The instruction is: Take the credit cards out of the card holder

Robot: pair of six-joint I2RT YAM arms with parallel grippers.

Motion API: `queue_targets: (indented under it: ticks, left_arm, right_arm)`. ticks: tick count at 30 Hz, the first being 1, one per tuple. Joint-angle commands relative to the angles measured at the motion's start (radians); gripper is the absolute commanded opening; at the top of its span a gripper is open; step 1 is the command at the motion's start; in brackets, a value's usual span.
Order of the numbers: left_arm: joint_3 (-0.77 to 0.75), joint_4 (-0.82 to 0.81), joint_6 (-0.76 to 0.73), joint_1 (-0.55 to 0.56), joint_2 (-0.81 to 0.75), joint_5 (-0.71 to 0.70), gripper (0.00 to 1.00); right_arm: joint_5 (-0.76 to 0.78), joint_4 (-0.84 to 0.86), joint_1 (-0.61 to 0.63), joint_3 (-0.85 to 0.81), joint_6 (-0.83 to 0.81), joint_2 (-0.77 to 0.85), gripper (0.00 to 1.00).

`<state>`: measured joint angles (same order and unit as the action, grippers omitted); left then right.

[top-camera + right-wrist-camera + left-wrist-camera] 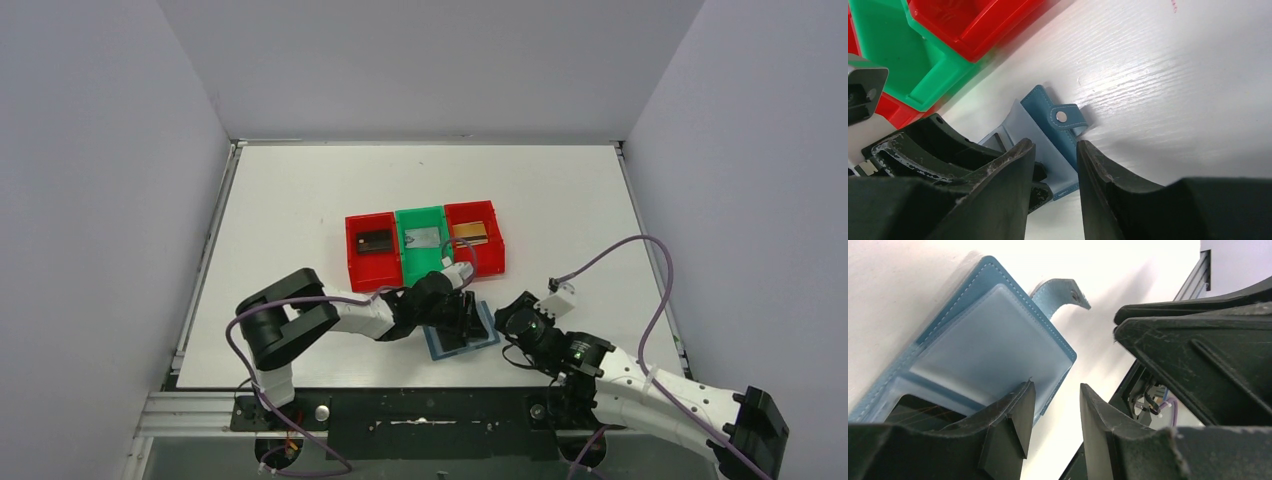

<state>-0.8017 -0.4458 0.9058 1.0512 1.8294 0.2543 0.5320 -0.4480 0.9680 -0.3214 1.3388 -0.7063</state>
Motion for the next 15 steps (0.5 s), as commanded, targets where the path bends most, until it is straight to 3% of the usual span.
queue_targets:
  ticks: [1, 6, 15]
  left_arm:
    - [-0.030, 0.053, -0.032, 0.004, -0.071, -0.059, 0.38]
    - [-0.037, 0.132, -0.064, 0.004, -0.126, -0.112, 0.38]
    - [-0.022, 0.169, -0.076, 0.003, -0.172, -0.167, 0.37]
  right_arm:
    - [0.057, -0.004, -0.005, -0.053, -0.047, 0.035, 0.36]
    - [-0.043, 0.141, -0.007, -0.038, -0.152, 0.080, 0.30]
    - [-0.156, 0.246, -0.007, -0.051, -0.222, 0.043, 0.15]
